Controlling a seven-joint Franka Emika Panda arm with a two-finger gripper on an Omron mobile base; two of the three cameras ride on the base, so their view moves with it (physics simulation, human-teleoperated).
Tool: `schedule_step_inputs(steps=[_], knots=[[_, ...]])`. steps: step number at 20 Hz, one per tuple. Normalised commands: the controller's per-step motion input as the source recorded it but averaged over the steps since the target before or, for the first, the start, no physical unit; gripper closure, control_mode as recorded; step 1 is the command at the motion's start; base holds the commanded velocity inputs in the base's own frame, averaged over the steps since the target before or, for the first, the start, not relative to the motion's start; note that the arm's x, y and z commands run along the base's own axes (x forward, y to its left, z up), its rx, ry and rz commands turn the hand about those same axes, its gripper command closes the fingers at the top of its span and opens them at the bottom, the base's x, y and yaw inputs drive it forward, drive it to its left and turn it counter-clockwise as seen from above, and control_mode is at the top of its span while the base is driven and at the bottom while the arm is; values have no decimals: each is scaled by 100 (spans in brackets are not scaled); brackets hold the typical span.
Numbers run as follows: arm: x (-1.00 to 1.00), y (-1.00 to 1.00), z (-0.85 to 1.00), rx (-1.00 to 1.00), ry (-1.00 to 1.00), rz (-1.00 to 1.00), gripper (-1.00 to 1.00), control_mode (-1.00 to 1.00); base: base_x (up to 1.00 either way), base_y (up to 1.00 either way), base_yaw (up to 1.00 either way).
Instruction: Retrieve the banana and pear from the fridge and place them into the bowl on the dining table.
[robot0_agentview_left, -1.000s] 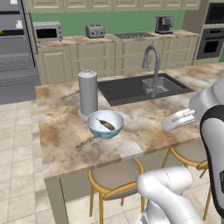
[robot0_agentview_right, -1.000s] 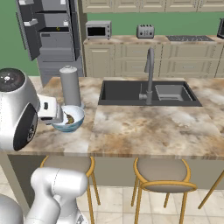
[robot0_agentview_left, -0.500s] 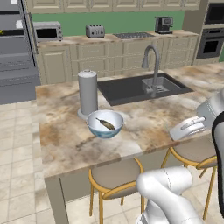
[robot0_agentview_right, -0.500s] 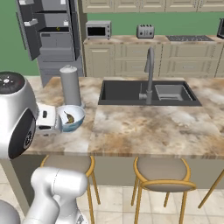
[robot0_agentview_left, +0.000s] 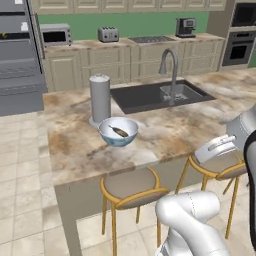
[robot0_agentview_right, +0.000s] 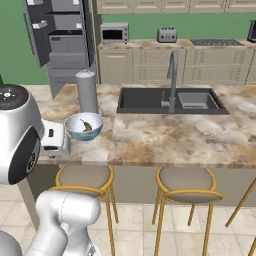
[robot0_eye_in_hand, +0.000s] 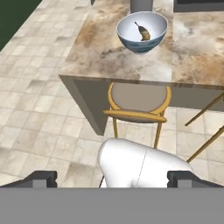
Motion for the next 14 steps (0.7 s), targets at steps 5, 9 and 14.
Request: schedule_step_inputs(steps=[5, 9, 14], knots=[[0, 0, 0, 0, 0, 0, -100, 100, -18, 81, 1], [0, 0, 0, 0, 0, 0, -100, 100, 0, 100, 1], [0, 0, 0, 0, 0, 0, -100, 100, 0, 100, 0]])
